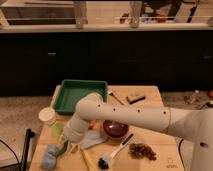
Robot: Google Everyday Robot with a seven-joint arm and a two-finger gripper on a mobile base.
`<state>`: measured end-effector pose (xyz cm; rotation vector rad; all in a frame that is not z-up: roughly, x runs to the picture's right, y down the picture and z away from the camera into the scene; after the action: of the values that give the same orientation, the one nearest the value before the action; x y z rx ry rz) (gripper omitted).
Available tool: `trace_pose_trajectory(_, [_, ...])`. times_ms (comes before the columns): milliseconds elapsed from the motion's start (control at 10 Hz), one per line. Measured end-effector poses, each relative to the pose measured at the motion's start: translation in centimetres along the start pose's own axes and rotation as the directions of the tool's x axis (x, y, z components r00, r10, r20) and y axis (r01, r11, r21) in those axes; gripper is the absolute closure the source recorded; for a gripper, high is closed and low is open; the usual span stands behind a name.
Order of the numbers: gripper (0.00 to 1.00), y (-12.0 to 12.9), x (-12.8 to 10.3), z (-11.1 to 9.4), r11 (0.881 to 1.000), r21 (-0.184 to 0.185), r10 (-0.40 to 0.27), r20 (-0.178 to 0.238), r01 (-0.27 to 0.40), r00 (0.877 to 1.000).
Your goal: Place pepper in metal cup
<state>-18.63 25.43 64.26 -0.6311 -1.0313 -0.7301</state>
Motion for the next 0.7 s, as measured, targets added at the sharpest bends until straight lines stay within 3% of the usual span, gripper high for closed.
trace_pose_trajectory(400, [0.99,-0.2,1.1,-0.2,1.0,0.006,0.021,0.029,-0.021,0.999])
trace_pose_trajectory(700, [0.99,-0.5,1.5,-0.1,0.999,0.024,0.03,0.091,-0.032,0.995])
